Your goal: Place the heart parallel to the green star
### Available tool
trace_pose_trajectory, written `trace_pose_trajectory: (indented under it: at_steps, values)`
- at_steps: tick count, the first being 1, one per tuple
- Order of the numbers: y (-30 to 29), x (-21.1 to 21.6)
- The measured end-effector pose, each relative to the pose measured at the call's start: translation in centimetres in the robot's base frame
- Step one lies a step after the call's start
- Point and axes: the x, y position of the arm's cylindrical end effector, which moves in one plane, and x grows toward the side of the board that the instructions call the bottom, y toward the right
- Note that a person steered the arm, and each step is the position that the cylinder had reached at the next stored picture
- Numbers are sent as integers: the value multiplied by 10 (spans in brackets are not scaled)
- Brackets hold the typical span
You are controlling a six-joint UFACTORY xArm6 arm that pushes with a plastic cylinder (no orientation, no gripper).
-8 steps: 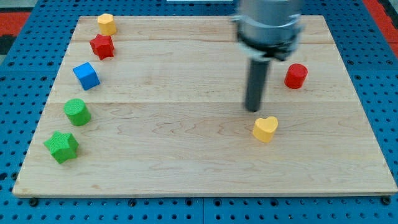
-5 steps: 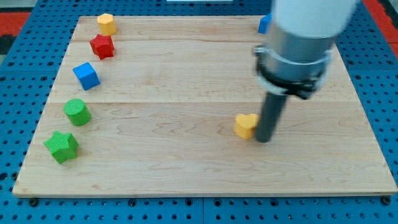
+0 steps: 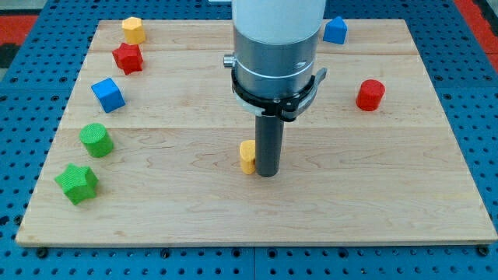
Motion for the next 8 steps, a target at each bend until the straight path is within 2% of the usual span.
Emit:
trace_pose_trajectory:
  at_steps: [1,2,4,5,7,8]
  values:
    - [23,-38]
    - [-13,-38]
    - [-94,10]
    - [-56,-5]
    - [206,-73]
    - [285,-119]
